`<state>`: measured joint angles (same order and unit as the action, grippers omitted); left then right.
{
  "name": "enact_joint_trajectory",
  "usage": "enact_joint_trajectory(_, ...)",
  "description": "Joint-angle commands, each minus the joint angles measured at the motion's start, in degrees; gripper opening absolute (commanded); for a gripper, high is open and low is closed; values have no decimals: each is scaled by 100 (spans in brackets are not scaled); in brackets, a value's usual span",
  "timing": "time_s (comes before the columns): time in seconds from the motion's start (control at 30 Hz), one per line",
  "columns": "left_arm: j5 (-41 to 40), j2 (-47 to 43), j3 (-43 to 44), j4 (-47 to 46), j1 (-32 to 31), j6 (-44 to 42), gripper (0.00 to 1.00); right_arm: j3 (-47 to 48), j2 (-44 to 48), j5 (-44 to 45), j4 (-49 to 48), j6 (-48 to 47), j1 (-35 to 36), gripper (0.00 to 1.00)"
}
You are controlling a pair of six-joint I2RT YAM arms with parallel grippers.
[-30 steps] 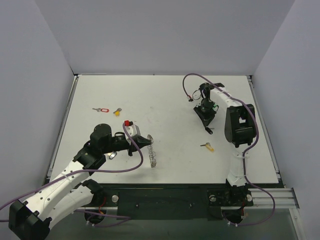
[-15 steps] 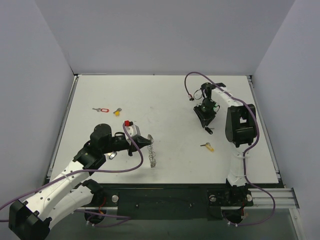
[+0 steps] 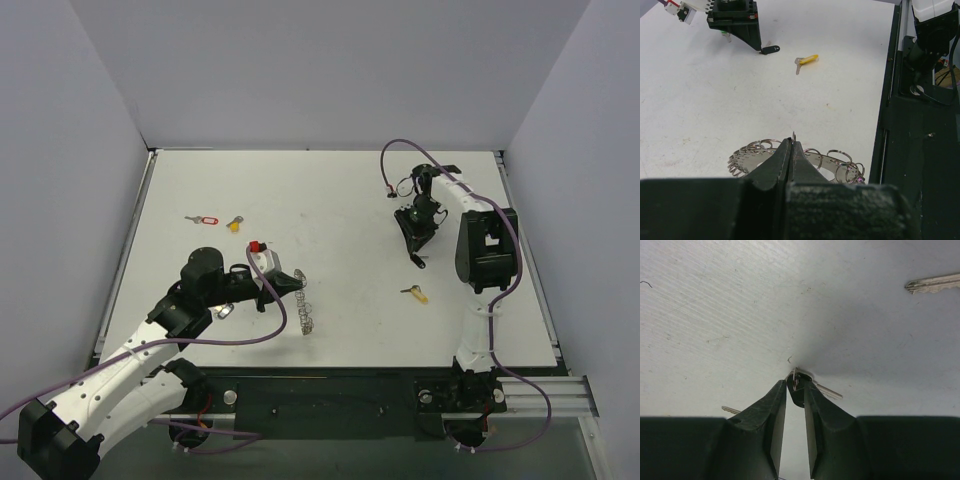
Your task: Put the keys on the keyring
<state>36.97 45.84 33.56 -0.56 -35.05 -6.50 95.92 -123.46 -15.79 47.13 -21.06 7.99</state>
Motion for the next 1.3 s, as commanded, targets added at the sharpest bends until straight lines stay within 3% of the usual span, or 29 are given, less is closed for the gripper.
enact_joint_trajectory(0.0, 144, -23, 89, -252, 33, -70, 0, 58, -64, -100, 244, 49, 10, 17)
enact_joint_trajectory(0.5, 170, -23, 98, -252, 33, -70, 0, 76, -143, -29, 243, 76, 19, 12)
enact_joint_trajectory(1.27, 170, -14, 98, -243, 33, -71, 0, 129, -161, 516, 305, 40, 186, 15)
